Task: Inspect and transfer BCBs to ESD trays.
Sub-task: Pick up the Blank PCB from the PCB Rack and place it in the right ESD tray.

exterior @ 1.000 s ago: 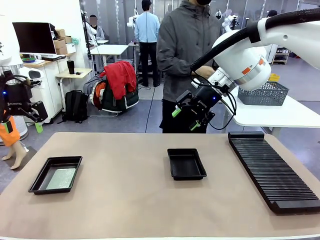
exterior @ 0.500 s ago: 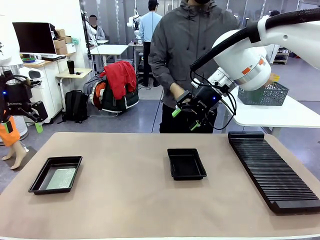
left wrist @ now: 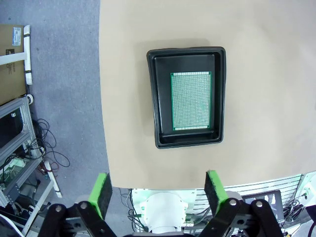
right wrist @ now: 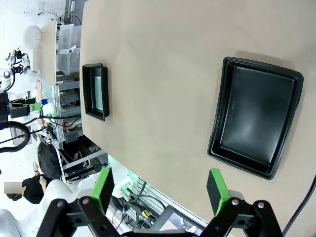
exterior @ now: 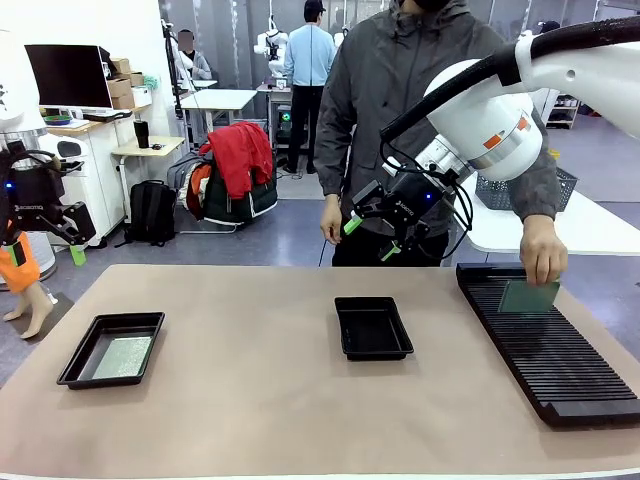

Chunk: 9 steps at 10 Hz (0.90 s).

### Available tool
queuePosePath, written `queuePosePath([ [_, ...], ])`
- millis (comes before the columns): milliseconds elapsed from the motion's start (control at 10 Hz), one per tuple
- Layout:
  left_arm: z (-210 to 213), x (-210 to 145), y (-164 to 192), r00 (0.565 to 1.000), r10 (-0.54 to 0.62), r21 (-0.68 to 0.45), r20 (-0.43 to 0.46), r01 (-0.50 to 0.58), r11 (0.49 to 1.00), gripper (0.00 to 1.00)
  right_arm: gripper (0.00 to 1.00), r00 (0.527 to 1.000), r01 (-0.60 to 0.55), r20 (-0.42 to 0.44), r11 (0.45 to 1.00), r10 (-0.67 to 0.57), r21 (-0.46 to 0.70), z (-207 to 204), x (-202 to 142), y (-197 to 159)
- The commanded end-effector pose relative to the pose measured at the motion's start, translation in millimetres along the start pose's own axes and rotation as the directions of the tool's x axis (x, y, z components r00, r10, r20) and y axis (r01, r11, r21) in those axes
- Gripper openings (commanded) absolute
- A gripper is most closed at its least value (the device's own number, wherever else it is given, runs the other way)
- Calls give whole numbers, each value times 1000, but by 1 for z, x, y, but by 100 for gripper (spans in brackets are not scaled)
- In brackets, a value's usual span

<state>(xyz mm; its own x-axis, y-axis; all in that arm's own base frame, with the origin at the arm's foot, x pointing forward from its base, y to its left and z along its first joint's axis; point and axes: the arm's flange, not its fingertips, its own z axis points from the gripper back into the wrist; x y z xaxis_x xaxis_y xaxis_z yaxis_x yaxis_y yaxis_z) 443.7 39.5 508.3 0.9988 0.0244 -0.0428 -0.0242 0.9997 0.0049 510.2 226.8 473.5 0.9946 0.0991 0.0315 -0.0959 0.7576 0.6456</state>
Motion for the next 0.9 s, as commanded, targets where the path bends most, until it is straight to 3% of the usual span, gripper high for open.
queuePosePath([
  [0,-2,0,0,1000,0,-1,4,0,1000,100,100,1000,2,0,1000,-2,1,-1,0,1],
  [800,-2,0,0,1000,0,-1,4,0,1000,100,100,1000,2,0,1000,-2,1,-1,0,1],
])
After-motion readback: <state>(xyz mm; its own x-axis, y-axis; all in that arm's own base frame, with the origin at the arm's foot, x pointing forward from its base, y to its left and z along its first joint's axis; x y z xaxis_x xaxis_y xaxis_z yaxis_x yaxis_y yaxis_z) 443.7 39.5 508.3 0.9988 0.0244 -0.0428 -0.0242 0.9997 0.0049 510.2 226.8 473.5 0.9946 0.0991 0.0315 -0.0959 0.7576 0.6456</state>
